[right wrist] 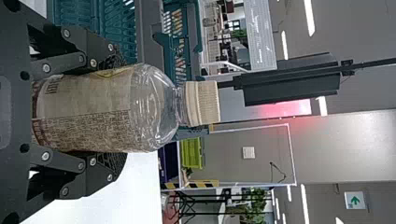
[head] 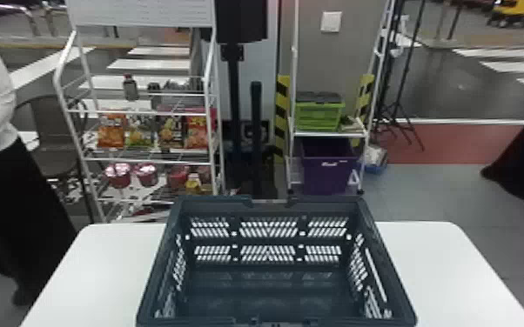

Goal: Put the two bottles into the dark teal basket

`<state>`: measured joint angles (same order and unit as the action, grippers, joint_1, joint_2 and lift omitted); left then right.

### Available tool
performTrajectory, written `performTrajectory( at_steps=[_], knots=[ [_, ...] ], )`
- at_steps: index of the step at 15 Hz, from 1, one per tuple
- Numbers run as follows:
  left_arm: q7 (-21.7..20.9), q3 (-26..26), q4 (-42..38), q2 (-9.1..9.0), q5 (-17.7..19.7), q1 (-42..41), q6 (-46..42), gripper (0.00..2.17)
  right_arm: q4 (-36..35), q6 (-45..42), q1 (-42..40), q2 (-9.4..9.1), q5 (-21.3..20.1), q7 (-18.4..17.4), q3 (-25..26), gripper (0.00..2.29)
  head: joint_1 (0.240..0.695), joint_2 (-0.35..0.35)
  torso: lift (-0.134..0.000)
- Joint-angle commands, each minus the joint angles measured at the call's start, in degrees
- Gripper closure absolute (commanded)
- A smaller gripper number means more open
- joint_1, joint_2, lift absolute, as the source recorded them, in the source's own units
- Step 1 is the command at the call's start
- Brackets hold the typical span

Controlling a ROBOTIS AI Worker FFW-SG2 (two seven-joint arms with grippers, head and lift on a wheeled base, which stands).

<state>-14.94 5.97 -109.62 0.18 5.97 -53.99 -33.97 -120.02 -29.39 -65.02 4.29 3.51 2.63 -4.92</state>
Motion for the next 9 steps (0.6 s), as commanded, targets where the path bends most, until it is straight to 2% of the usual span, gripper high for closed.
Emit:
performTrajectory(
  at_steps=[1,9],
  knots=[
    [0.0,0.0,-0.06,-0.32,0.0,0.03,0.01,2.07,-0.13,0.0,-0.19,-0.07,-0.08,0.01,0.0,1.56,0.499,0.0,0.0],
    [0.0,-0.08,0.02,-0.32,0.35,-0.06,0.01,2.07,-0.92,-0.18,-0.63,-0.24,-0.25,0.01,0.0,1.56,0.499,0.0,0.0]
  ],
)
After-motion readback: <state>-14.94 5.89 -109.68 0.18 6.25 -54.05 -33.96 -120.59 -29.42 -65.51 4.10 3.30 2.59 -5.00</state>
